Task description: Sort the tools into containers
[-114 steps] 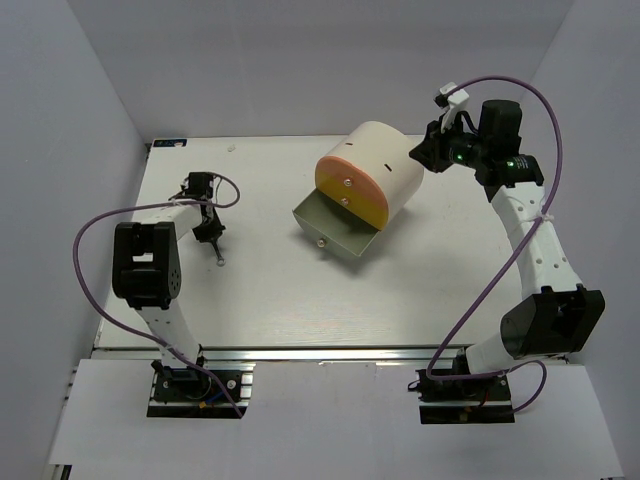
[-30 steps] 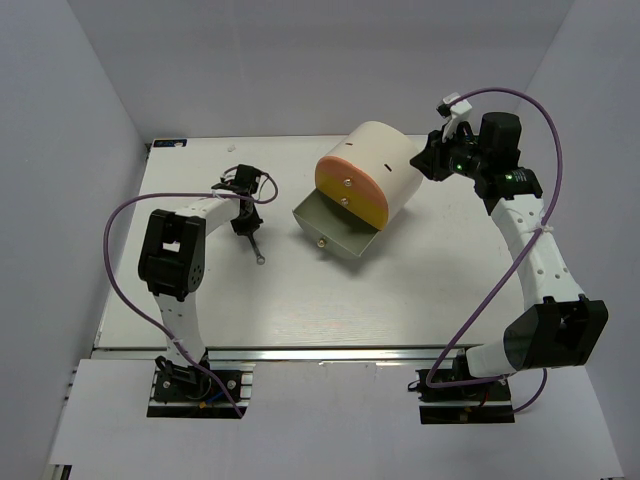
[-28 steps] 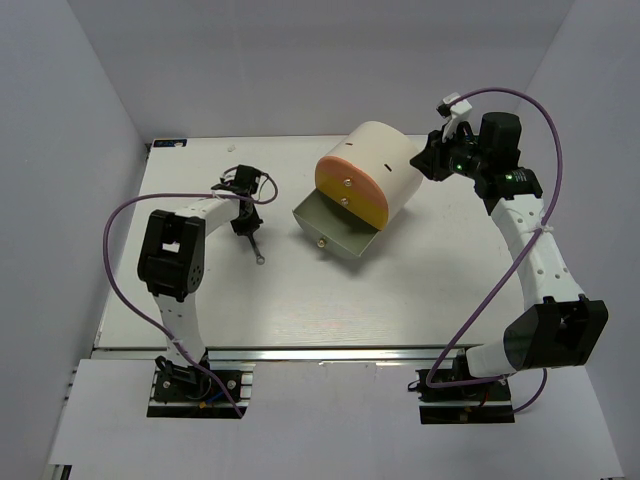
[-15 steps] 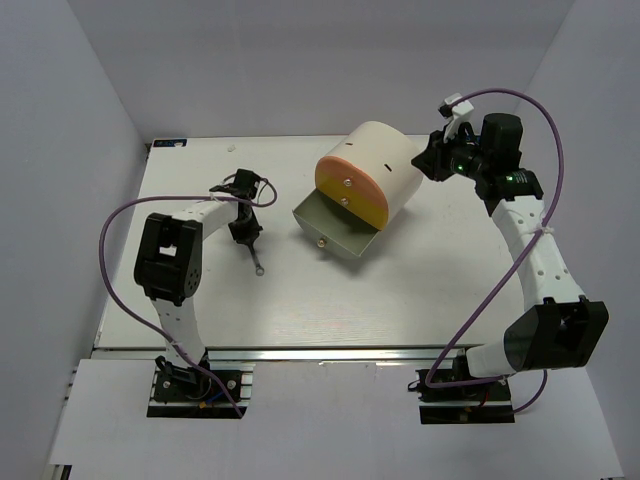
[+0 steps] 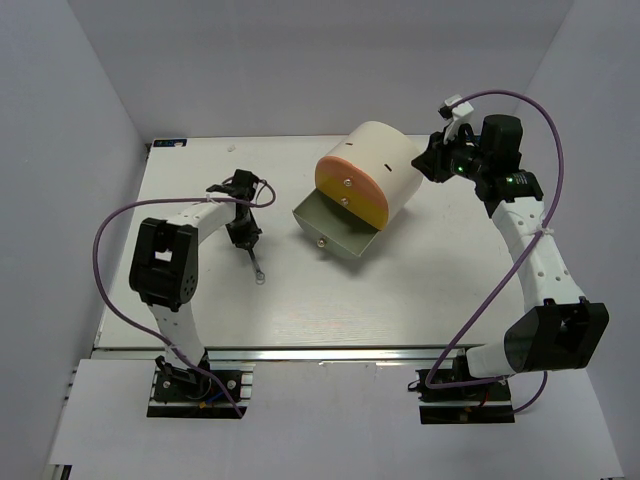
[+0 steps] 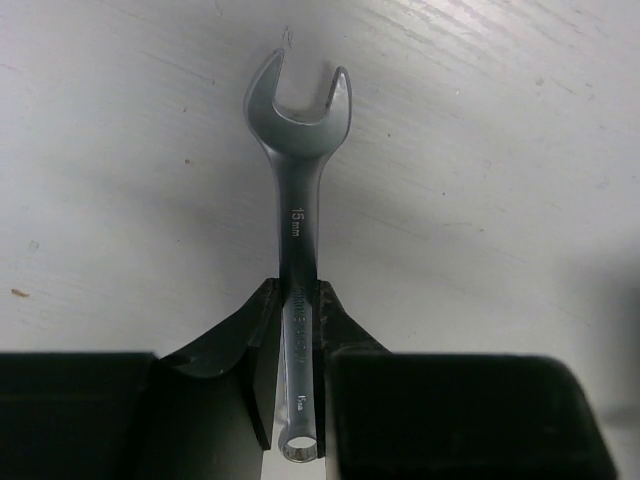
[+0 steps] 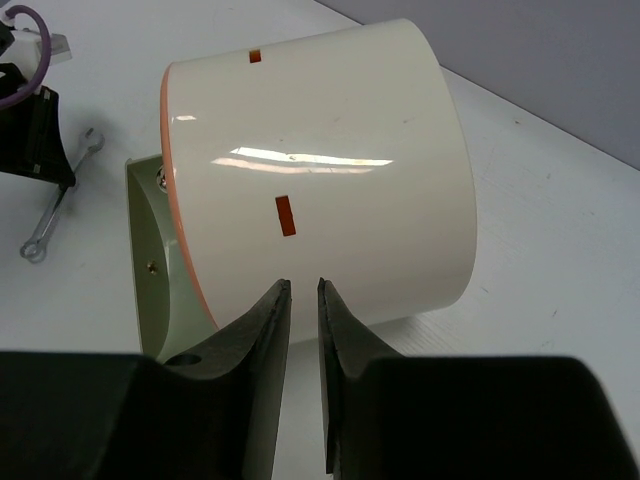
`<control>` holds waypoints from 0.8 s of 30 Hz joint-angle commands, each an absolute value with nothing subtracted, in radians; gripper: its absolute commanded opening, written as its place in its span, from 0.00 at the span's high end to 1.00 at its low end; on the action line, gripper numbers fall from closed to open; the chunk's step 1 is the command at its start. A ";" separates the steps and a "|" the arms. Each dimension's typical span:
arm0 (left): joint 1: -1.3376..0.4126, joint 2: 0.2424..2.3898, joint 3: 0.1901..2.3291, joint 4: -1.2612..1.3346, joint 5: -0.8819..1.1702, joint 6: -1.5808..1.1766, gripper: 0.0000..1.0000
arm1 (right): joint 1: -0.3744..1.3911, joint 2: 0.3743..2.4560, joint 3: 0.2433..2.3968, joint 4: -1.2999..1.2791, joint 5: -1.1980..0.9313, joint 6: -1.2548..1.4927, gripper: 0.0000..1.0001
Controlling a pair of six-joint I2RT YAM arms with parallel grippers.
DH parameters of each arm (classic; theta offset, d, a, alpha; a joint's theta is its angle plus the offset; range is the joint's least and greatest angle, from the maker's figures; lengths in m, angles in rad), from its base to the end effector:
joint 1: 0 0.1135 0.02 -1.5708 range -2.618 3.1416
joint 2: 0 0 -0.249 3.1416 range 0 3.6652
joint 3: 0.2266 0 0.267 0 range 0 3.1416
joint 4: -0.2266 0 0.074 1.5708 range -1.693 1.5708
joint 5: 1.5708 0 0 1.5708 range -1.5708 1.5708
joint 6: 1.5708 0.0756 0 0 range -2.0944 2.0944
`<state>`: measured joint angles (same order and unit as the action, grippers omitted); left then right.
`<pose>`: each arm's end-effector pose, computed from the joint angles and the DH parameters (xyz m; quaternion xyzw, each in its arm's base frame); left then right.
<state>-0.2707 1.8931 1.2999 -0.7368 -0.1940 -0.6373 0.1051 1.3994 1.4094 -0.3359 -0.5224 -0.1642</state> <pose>0.3734 -0.0885 0.1101 -0.1915 0.9694 0.0340 0.1496 0.3633 0.0762 0.3768 -0.2546 0.7576 0.1931 0.5692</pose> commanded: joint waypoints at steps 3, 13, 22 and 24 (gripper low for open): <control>-0.275 1.783 1.316 -0.755 -0.186 -0.649 1.00 | 0.101 1.365 1.407 -0.299 -0.517 -0.163 0.77; -0.276 1.738 1.331 -0.772 -0.164 -0.657 1.00 | 0.100 1.367 1.407 -0.302 -0.515 -0.166 0.77; -0.275 1.732 1.332 -0.764 -0.100 -0.666 1.00 | 0.100 1.370 1.397 -0.293 -0.520 -0.158 0.77; -0.276 1.741 1.318 -0.729 -0.072 -0.678 1.00 | 0.101 1.368 1.396 -0.295 -0.518 -0.160 0.77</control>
<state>-0.2707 1.7744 1.3167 -0.7708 -0.1295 -0.6575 0.1051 1.3994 1.4021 -0.3332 -0.5224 -0.1642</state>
